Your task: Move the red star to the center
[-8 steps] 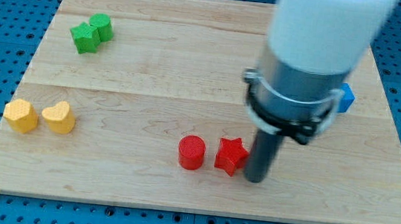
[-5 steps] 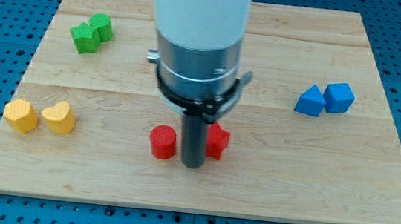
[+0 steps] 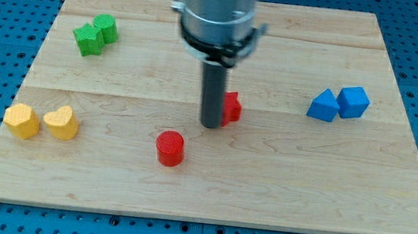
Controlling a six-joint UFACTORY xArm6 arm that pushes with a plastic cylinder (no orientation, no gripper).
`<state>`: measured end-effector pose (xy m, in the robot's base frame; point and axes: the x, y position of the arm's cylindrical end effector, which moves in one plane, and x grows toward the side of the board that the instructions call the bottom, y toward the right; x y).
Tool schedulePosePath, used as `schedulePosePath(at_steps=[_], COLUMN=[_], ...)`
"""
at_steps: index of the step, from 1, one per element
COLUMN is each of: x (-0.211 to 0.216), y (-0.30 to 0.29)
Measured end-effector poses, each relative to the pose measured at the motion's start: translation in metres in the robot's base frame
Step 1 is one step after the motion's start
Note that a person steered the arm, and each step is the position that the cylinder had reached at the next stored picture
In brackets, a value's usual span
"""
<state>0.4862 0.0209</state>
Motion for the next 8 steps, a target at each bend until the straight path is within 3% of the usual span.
schedulePosePath(at_steps=[1, 2, 3, 5, 6, 7, 8], x=[0.019, -0.03, -0.077, -0.047, -0.007, -0.033, -0.042], y=[0.052, 0.042, -0.006, 0.055, 0.018, -0.035, -0.041])
